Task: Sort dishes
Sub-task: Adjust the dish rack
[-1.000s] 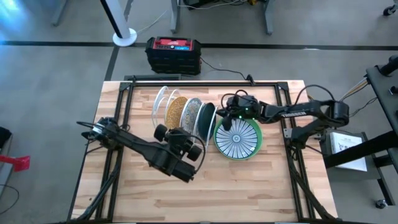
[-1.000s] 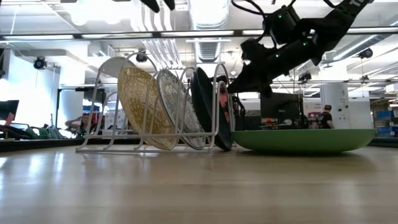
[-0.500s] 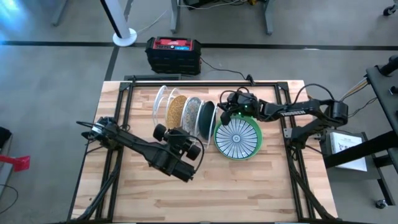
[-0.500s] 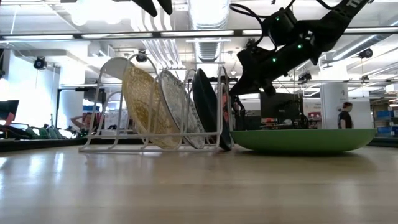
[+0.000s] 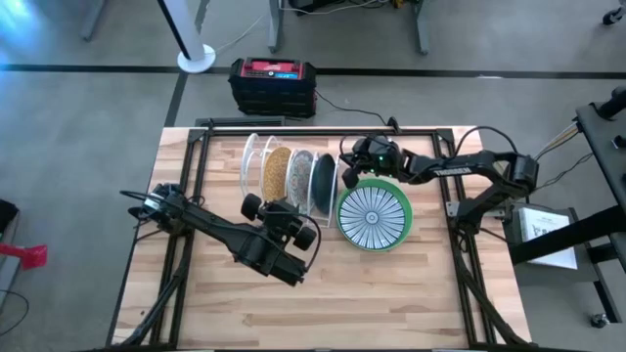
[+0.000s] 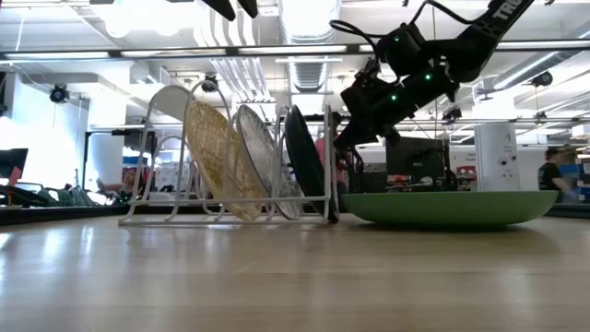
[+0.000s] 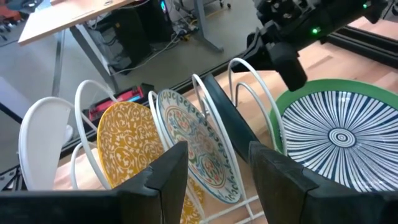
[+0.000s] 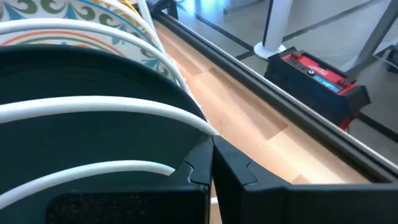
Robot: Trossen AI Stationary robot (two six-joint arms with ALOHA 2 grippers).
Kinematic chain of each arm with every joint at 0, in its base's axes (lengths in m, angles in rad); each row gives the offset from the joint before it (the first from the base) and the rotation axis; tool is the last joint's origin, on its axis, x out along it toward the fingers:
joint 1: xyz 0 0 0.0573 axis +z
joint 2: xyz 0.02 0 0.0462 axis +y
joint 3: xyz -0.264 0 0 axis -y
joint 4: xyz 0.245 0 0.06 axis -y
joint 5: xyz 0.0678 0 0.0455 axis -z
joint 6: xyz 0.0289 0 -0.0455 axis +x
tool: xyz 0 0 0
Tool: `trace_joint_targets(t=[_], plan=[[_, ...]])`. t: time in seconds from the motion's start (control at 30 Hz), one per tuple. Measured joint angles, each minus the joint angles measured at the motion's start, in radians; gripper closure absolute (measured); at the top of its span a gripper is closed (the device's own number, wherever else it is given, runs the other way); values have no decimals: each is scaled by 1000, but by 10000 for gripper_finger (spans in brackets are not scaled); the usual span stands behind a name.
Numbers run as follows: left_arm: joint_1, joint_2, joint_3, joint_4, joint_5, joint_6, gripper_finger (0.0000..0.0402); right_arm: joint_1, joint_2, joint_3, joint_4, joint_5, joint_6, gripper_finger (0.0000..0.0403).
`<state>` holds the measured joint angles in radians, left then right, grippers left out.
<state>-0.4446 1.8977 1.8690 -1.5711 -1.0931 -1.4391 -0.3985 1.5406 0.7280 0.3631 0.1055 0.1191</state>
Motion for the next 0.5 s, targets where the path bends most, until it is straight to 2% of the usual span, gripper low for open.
trace_joint_targets(t=[0.5], plan=[[2,0,-26,0,-17,-1,242,-61,66,79,-10,-6,-61,403]])
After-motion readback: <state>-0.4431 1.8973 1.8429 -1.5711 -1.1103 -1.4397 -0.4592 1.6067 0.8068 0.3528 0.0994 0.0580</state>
